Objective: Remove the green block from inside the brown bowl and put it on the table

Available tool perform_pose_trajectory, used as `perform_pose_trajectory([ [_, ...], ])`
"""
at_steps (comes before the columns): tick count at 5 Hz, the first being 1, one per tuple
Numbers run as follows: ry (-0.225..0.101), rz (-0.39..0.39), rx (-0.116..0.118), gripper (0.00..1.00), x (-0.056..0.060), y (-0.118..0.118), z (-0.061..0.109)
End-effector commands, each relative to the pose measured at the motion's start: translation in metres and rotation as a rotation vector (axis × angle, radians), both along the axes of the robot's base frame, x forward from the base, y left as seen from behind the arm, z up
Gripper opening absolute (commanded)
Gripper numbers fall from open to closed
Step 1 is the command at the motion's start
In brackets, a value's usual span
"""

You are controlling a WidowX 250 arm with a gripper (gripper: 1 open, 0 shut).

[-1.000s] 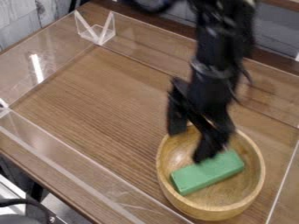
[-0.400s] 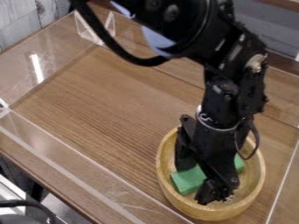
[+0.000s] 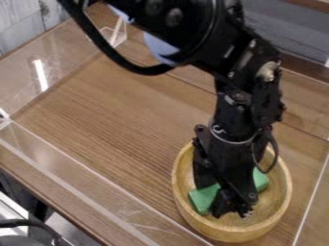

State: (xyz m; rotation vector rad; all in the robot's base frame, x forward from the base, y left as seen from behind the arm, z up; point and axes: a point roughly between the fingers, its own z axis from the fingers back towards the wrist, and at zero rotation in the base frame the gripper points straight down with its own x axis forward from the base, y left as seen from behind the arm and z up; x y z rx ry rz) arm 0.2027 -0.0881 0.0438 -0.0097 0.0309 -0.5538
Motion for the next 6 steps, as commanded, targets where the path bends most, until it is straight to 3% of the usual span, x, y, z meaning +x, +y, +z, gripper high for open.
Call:
perform_pose_trajectory([
  [1, -0.026, -0.004, -0.016, 0.00, 0.002, 0.000, 0.002],
  [6, -0.002, 0.069, -0.017, 0.00, 0.001, 0.001, 0.020],
])
